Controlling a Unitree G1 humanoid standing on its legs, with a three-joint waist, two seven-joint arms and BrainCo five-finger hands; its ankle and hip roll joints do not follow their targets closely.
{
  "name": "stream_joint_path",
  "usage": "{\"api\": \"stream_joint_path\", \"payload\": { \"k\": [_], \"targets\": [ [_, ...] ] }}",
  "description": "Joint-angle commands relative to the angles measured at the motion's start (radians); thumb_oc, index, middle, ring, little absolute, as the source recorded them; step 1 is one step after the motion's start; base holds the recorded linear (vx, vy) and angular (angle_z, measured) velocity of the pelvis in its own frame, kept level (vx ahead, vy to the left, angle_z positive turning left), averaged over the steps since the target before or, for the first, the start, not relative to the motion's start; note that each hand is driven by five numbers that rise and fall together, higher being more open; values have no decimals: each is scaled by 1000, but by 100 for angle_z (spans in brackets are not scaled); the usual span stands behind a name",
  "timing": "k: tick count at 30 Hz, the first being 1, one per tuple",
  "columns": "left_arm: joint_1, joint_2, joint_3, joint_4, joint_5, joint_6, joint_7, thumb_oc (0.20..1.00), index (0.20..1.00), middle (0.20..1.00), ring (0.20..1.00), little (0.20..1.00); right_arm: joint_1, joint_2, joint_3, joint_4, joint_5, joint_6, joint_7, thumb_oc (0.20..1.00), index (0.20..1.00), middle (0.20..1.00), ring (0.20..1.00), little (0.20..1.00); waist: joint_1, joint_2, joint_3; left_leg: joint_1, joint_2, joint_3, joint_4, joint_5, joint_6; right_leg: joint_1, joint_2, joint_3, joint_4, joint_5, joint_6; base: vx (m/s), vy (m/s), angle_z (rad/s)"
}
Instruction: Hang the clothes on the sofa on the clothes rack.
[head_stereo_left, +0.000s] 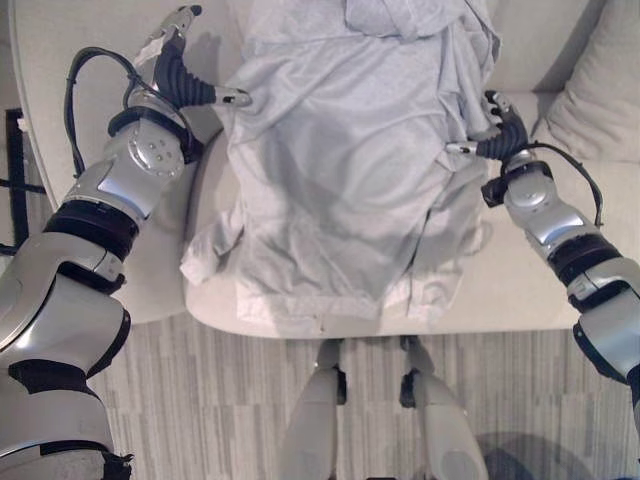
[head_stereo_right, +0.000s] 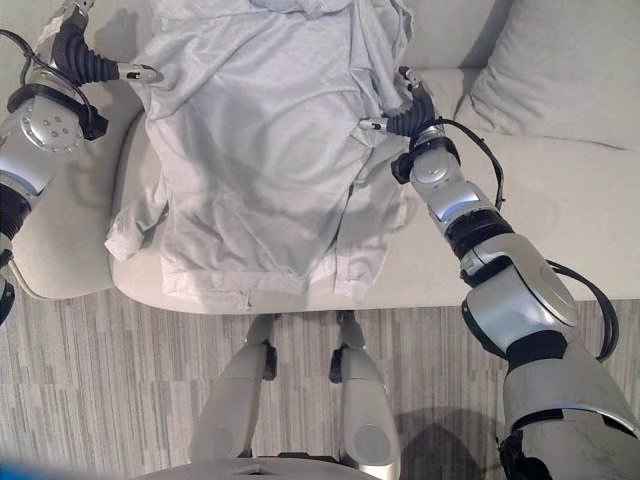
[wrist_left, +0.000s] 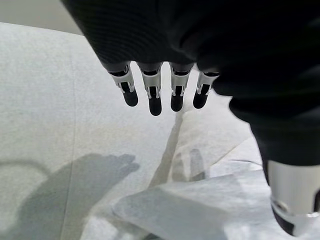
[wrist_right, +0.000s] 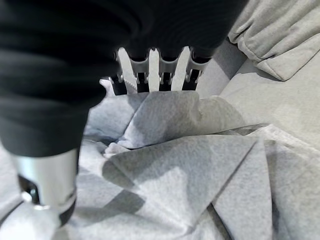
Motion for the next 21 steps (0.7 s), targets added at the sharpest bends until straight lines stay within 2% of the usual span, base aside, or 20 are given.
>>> {"api": "stream_joint_path", "payload": {
  "k": [1, 11, 18, 19, 21],
  "targets": [
    [-119, 17, -33, 74, 44, -5, 37, 1000, 1000, 1000, 1000, 1000, -106, -52, 29, 5, -1, -43, -23, 1000, 1000, 1000, 1000, 1000, -4, 22, -17, -2, -11, -20, 3, 0, -75, -72, -66, 38, 13, 73, 159, 0, 0, 0],
    [-89, -44, -22, 150, 21, 5, 19, 1000, 1000, 1000, 1000, 1000, -163, -4, 71, 21, 10, -43, -25, 1000, 1000, 1000, 1000, 1000, -9, 15, -7, -26, -5, -21, 3, 7, -76, -99, -65, 39, 13, 78, 156, 0, 0, 0],
    [-88, -44, -22, 150, 21, 5, 19, 1000, 1000, 1000, 1000, 1000, -162, -4, 71, 21, 10, -43, -25, 1000, 1000, 1000, 1000, 1000, -8, 15, -4, -21, -3, -20, 3, 3, -76, -95, -63, 39, 13, 75, 155, 7, 1, 0],
    [-65, -88, -3, 193, 12, 11, 12, 1000, 1000, 1000, 1000, 1000, -187, 14, 66, 10, 13, -49, -47, 1000, 1000, 1000, 1000, 1000, -12, 7, -1, -32, -1, -22, 3, 3, -76, -105, -60, 42, 13, 73, 154, 49, 9, 0],
    [-64, -105, 1, 205, 7, 13, 13, 1000, 1000, 1000, 1000, 1000, -199, 17, 70, -3, 11, -53, -56, 1000, 1000, 1000, 1000, 1000, -15, 0, -1, -36, 1, -22, 3, 2, -76, -111, -60, 42, 13, 72, 154, 26, 4, 0]
  ]
}}
